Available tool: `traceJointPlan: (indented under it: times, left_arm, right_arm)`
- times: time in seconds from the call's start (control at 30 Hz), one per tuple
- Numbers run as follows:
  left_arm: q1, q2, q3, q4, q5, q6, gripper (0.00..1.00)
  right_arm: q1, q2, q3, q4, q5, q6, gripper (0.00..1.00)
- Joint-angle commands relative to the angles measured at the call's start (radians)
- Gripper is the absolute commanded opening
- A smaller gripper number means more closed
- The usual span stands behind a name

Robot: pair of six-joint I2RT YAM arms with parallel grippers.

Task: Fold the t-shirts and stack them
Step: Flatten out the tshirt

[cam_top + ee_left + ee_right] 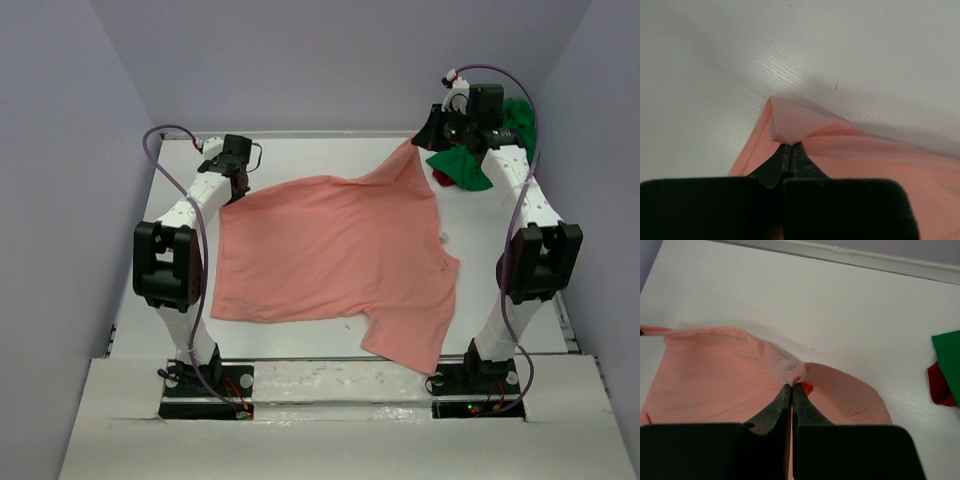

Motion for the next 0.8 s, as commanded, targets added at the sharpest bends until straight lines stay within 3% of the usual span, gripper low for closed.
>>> traceJointPlan:
  times: [0.0, 0.4, 0.77]
  left_arm:
    - [0.034, 0.016, 0.090, -0.013, -0.033, -0.008, 0.00]
    - [0.079, 0.090, 0.222, -0.031, -0.013, 0.052, 0.00]
    - [0.088, 0.085, 0.199, -0.105, -0.037, 0.041, 0.00]
  right_arm:
    - [-0.002, 0.108, 0.209, -0.055, -0.047, -0.043, 0.00]
    - [-0.002, 0.329, 0.465, -0.146, -0.027, -0.073, 0.00]
    - [0.020, 0.192, 0.341, -0.170, 0.136, -0.011, 0.00]
